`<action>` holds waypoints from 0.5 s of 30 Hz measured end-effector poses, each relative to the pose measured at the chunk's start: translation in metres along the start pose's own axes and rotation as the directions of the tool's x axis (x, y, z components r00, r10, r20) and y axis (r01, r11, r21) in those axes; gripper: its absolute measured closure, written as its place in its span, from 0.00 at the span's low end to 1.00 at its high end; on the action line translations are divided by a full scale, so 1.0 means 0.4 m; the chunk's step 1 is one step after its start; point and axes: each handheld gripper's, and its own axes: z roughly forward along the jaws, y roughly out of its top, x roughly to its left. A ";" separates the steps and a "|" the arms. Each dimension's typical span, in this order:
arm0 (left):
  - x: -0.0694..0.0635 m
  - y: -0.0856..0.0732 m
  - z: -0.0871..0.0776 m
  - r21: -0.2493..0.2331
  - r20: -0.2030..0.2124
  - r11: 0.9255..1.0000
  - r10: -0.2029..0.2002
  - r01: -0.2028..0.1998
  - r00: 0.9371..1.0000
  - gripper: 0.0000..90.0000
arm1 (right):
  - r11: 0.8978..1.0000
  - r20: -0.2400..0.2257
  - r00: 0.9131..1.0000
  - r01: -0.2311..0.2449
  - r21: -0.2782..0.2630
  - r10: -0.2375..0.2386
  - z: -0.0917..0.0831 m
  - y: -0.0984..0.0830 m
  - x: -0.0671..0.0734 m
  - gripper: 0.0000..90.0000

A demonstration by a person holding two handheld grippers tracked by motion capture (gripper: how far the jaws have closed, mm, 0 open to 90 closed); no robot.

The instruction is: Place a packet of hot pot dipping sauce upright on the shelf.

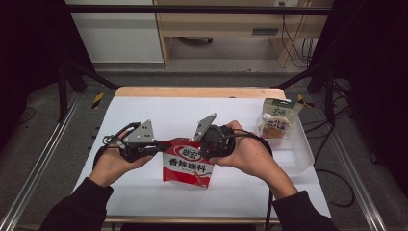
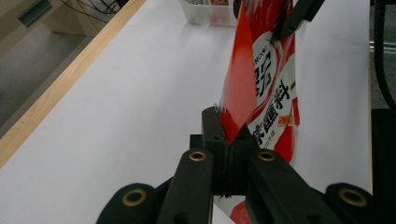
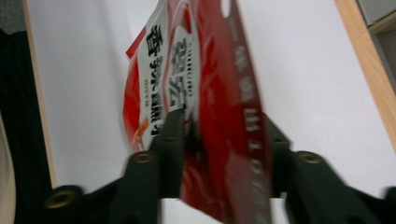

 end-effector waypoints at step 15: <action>0.016 0.007 -0.023 -0.089 -0.038 0.994 -0.062 0.058 0.997 0.79 | 1.000 0.036 0.999 0.003 0.004 -0.003 -0.042 0.021 -0.025 1.00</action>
